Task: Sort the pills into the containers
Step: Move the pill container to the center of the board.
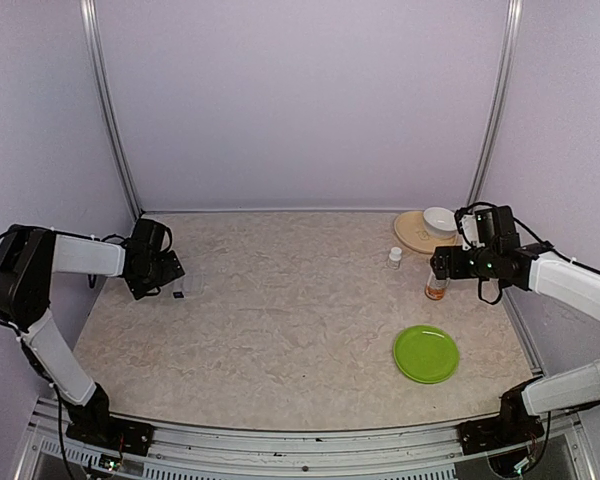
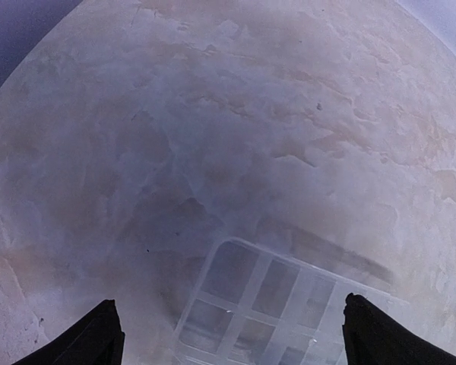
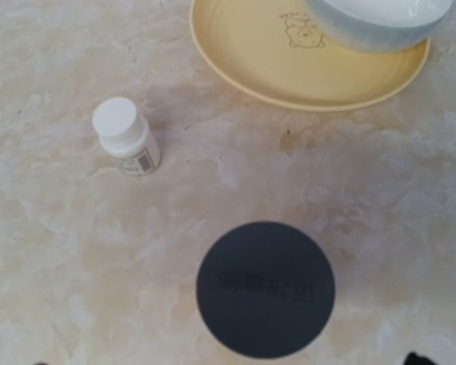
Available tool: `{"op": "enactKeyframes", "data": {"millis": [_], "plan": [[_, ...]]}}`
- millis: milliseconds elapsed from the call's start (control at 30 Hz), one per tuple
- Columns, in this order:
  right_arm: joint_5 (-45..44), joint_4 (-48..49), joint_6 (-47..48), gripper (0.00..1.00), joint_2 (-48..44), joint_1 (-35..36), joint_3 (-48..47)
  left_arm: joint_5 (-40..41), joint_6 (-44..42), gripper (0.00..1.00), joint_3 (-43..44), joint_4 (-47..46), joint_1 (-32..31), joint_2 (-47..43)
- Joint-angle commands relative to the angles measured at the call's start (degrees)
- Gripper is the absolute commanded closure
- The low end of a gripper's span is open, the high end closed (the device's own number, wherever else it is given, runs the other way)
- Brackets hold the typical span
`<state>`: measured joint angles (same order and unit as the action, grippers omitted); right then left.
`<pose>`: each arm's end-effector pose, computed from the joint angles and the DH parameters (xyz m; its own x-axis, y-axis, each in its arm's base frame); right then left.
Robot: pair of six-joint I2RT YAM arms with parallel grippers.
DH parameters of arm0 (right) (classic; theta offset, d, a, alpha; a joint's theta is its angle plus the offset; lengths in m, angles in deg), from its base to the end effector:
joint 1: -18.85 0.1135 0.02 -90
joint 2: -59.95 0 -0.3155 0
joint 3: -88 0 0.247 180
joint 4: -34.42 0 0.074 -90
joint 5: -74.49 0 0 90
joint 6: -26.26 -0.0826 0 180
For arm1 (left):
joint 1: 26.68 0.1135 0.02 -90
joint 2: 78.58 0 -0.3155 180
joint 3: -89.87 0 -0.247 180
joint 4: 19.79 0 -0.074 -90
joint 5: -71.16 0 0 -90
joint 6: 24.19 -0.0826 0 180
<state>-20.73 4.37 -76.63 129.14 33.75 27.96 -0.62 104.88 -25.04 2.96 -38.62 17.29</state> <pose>0.2656 0.0629 0.2704 -0.6373 0.0603 -0.7682 -0.0469 0.9920 0.1168 0.3528 -0.0482 0.1783 -0.6201 -0.4808 -0.6200 -0.4845 0.8562 -0.1794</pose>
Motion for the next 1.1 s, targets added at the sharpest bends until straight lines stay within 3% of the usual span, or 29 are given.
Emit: {"op": "enactKeyframes", "data": {"millis": [0,133,500,1067], "plan": [[0.3,0.8,0.5,0.0,-0.7,0.7,0.8,1.8,-2.4,0.03,2.6,-3.0,0.9,4.1],[0.6,0.5,0.7,0.0,-1.1,0.7,0.8,0.6,-4.1,0.06,3.9,-3.7,1.0,6.8],[1.1,-0.2,0.3,0.0,-1.2,1.6,-0.3,-7.0,-6.0,0.26,2.0,-8.2,-1.2,8.7],[3.6,-2.5,2.4,0.0,-2.8,8.5,-4.2,-9.4,-5.7,0.27,3.5,-10.0,-13.1,12.6]]}}
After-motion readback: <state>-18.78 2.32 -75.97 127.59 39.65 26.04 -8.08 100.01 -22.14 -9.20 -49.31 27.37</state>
